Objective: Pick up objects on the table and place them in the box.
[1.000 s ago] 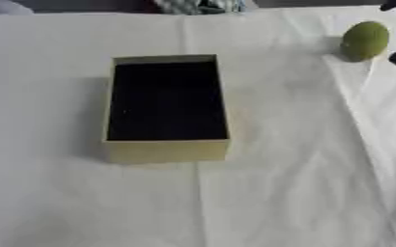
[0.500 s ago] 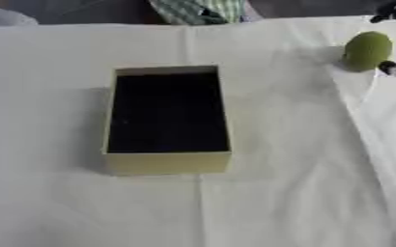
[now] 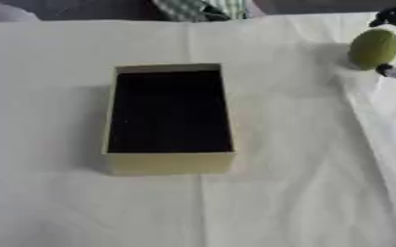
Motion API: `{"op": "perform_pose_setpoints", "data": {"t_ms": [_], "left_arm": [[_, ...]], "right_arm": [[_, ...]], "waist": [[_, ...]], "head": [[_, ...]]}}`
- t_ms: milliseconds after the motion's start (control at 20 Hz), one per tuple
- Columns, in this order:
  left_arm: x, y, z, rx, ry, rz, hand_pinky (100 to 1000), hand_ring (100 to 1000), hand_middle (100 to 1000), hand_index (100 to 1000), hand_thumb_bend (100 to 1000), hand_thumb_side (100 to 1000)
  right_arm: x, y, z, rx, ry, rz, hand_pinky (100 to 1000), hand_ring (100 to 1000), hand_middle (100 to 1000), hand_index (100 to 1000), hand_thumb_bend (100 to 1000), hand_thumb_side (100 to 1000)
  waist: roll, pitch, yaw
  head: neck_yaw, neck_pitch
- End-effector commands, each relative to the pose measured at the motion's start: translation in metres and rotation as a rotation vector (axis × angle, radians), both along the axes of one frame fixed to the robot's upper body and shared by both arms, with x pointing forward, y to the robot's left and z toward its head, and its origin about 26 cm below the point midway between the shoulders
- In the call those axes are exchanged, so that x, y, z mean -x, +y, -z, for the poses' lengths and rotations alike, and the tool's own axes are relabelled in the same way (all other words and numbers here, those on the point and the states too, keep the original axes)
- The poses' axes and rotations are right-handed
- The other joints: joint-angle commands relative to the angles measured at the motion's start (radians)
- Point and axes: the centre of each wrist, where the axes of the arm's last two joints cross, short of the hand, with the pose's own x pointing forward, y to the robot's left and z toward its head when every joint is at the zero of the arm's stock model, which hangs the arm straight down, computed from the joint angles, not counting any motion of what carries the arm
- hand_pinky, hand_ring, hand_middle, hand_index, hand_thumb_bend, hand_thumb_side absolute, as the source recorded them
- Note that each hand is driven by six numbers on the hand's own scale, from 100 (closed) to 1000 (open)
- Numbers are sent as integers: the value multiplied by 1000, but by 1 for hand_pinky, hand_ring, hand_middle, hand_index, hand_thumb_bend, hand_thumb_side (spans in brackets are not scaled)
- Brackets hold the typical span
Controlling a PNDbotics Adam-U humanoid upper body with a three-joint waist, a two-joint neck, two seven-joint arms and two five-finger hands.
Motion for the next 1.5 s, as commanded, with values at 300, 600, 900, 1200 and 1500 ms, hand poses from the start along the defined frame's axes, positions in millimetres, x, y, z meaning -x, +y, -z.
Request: {"op": "perform_pose_setpoints", "data": {"t_ms": [300,600,900,1200,1500], "left_arm": [[0,0,-7,-20,-22,7,646,616,613,752,467,500],[-1,0,-7,-21,-25,12,645,616,613,752,457,506],[-1,-1,-7,-23,-25,15,645,615,613,750,451,508],[-2,-1,-7,-26,-24,19,645,614,613,750,448,513],[-3,-1,-7,-26,-24,21,645,613,613,748,443,514]], "right_arm": [[1,-14,-12,-14,-57,61,885,968,983,944,340,100],[1,-20,-14,-65,-119,92,885,967,981,946,324,100],[3,-27,-16,-95,-182,128,881,962,977,943,314,100],[4,-32,-16,-89,-196,180,876,958,975,942,319,100],[3,-37,-11,-79,-182,249,836,910,911,916,302,100]], "waist": [[-11,-5,18],[-17,8,32],[-20,19,41],[-24,30,50],[-28,38,55]], "head": [[5,15],[2,0],[-2,-16],[-3,-23],[-4,-24]]}}
